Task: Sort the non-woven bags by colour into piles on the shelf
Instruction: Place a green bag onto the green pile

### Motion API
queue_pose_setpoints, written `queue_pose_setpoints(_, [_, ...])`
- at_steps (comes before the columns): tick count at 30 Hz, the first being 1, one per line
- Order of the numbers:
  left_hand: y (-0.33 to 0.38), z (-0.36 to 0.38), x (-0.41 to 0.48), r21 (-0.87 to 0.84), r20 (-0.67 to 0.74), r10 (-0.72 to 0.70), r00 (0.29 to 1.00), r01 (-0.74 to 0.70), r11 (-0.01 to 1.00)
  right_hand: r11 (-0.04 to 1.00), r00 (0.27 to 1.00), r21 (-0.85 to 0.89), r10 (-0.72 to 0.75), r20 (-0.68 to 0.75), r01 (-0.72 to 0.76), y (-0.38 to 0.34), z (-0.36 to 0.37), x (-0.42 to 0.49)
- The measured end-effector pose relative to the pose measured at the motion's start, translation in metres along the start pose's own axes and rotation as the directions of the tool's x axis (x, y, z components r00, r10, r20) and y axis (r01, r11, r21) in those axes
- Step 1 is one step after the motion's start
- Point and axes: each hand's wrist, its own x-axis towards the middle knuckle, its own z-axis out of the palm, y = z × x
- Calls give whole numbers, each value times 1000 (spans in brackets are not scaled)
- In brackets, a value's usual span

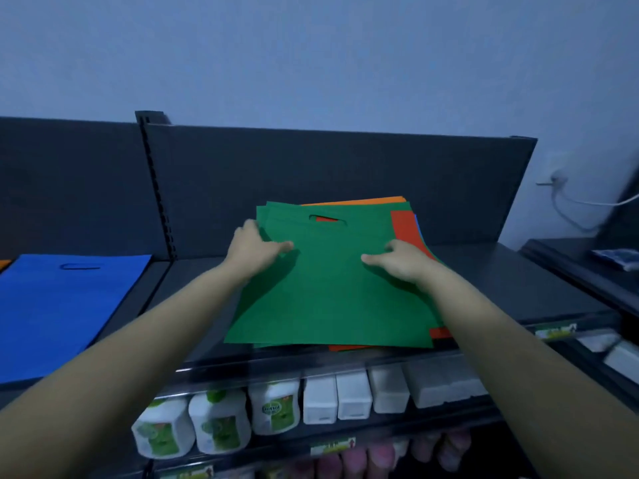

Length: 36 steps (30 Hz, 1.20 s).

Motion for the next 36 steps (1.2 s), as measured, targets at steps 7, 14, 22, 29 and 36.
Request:
queue_pose_setpoints(7, [-15,5,4,-409,246,-197,949,286,866,989,989,116,102,-106,-89,7,3,3])
queue_pose_setpoints(14, [-21,6,-1,-511,172,-86,981,164,844,798,980,585,198,-30,-144,-11,-8,0])
queue_pose_setpoints(22, [-42,-51,1,-536,141,-113,984,172,827,741,996,671,35,-88,33,-63,32,0])
queue_pose_setpoints(29, [-103,-133,13,-503,-25,-255,967,208,839,859,989,491,-127,-72,146,-140,103,-9])
queue_pose_setpoints(36, [-164,-150,24,-330,147,-334,931,364,871,990,992,-94,-107,-71,100,-205,191,-17])
